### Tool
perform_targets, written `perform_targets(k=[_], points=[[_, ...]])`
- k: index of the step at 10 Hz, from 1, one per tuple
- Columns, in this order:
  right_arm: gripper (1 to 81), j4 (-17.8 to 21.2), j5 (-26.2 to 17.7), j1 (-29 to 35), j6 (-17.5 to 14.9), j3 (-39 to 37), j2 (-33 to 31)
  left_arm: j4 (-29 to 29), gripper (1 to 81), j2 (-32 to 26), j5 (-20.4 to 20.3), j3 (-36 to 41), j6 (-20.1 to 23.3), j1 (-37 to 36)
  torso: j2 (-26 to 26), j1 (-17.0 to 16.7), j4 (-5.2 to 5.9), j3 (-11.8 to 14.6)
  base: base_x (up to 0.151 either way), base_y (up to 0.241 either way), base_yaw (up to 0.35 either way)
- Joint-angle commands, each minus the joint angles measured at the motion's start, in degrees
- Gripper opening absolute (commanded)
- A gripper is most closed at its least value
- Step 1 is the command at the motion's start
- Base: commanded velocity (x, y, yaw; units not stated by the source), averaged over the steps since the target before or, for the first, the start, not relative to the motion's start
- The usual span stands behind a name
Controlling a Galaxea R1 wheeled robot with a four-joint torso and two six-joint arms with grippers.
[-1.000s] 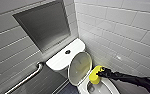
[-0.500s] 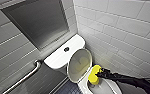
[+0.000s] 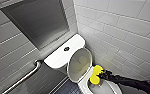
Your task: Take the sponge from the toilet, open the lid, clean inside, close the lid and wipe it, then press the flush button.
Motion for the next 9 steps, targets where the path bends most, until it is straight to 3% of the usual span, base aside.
perform_targets(k=[1,7,9], points=[[1.0,-0.47,-1.43,0.97,0.69,8.42,-8.94,0.12,81.1,-0.46,5.27,0.62,0.20,1.61,0.00,0.00,0.00,0.00,0.000,0.000,0.000],[1.0,-0.20,3.24,-4.21,2.27,17.57,-18.52,0.12,81.1,-0.11,4.92,0.62,0.20,1.61,0.00,0.00,0.02,0.00,0.000,0.000,0.000],[1.0,0.59,7.88,-7.47,2.79,20.99,-22.65,0.21,81.1,0.15,4.83,0.70,0.29,1.61,0.00,0.00,0.02,0.00,0.000,0.000,0.000]])
